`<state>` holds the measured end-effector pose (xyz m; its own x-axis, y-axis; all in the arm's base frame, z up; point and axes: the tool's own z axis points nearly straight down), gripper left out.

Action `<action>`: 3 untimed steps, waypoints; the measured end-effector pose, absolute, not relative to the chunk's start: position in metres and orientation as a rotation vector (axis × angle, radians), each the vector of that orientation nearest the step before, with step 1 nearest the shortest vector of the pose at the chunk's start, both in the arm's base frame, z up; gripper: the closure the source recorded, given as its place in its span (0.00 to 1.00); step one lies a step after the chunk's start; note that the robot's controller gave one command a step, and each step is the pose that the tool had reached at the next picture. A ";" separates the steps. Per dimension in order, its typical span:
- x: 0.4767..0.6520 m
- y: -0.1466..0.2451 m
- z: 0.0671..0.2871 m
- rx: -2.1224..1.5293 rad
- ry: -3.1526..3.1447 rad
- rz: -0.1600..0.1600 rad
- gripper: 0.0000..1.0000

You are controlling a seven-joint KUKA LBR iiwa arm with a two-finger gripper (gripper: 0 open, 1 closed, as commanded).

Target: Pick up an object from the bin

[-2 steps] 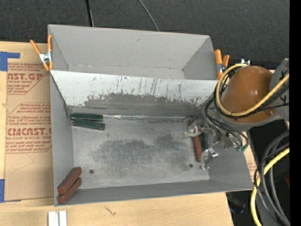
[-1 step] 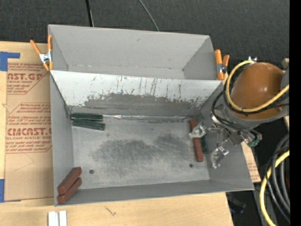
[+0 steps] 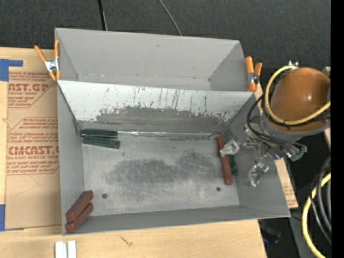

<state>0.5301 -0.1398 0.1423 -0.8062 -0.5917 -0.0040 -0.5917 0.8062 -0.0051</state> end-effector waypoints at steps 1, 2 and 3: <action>0.559 -0.134 0.074 -1.243 2.868 0.000 1.00; 0.559 -0.134 0.074 -1.243 2.868 0.000 1.00; 0.586 -0.123 0.237 -1.650 2.672 0.004 1.00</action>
Offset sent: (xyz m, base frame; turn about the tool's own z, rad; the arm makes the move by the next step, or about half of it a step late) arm 0.0000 0.0000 0.0000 0.0000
